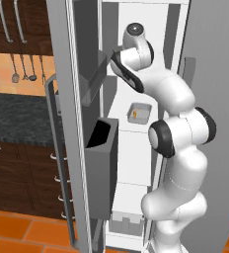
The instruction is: Take the meat container that has the shrimp and place it on the second highest rack of the freezer. Then take the vegetable container that has the tomato and lemon wedge and place it on the highest rack of the freezer.
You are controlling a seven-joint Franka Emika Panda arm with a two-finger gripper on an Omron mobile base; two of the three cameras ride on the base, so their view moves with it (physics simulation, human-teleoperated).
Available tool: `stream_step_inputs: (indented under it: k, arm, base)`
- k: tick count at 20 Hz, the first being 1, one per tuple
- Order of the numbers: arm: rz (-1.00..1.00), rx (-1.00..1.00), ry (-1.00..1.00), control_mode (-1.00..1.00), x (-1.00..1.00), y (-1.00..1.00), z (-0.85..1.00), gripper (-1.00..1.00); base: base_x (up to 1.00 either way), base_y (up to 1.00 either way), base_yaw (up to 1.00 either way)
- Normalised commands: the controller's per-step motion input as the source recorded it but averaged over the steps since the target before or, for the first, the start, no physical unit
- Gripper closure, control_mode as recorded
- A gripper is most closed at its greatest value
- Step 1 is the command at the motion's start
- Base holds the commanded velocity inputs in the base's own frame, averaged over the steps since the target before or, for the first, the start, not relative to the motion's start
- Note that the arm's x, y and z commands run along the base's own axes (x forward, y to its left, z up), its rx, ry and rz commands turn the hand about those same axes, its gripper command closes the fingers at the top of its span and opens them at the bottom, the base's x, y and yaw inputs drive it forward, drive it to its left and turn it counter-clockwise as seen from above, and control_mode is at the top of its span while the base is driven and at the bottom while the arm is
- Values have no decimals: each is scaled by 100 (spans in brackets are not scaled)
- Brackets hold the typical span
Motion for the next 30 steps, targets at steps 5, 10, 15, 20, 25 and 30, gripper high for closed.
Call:
stream_step_inputs:
  k: [5,10,15,20,25,30]
  arm:
    - [1,0,-1,-100,0,0,0,100]
    - [0,0,0,-100,0,0,0,-100]
    - [0,0,0,-100,0,0,0,-100]
    - [0,0,0,-100,-6,0,0,-100]
    - [0,1,-17,-100,-69,-10,-1,-100]
    - [0,3,-19,-100,-82,-23,0,-100]
  base:
    - [0,0,0]
    - [0,0,0]
    - [0,0,0]
    - [0,0,0]
    - [0,0,0]
    - [0,0,0]
